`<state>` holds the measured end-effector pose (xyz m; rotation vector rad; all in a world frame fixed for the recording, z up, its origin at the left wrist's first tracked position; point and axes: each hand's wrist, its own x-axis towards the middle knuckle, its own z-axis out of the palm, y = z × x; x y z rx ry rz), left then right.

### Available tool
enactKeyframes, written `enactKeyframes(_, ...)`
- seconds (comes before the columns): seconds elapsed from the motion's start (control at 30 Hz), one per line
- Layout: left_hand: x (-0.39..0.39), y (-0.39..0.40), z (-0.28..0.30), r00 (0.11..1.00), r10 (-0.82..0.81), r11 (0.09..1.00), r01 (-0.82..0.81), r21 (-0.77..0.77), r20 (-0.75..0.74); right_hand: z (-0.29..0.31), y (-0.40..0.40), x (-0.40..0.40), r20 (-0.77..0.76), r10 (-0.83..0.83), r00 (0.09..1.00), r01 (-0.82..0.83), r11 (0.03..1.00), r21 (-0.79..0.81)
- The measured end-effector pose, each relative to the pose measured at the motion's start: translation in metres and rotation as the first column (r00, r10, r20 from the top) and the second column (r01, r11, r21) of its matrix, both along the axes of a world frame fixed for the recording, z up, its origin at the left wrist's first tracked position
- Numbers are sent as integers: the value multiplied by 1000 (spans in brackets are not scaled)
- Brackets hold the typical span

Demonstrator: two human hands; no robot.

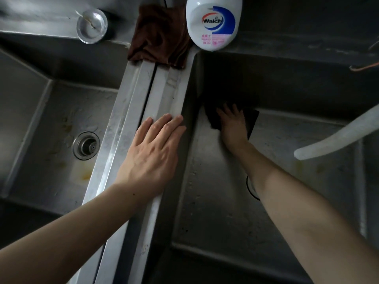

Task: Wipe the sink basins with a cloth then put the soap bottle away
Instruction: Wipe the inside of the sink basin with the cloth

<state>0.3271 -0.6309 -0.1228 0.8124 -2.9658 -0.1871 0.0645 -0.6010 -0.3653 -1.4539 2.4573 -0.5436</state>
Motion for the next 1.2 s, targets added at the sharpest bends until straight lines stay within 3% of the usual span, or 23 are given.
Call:
enactKeyframes(0.3, -1, 2, 6, 1000, 12, 1000, -12, -8, 24, 0, 73, 107, 50, 232, 971, -232, 973, -14)
enactKeyframes(0.53, 2, 6, 4, 1000, 14, 1000, -13, -14, 20, -8, 159, 142, -14, 434, 901, -432, 894, -122)
enactKeyframes(0.67, 2, 4, 1, 1000, 25, 1000, -25, -8, 0, -8, 134, 118, -70, 356, 932, -361, 929, -83)
enactKeyframes(0.8, 2, 4, 1, 999, 31, 999, -31, -16, -17, 5, 82, 86, -3, 135, 991, -135, 991, -15)
enactKeyframes(0.9, 2, 4, 2, 1000, 28, 999, -28, -15, -10, 3, 67, 96, 22, 89, 996, -89, 996, -21)
enactKeyframes(1.2, 3, 8, 4, 1000, -5, 998, 6, -68, 15, -1, 156, 171, 94, 462, 882, -459, 887, -55)
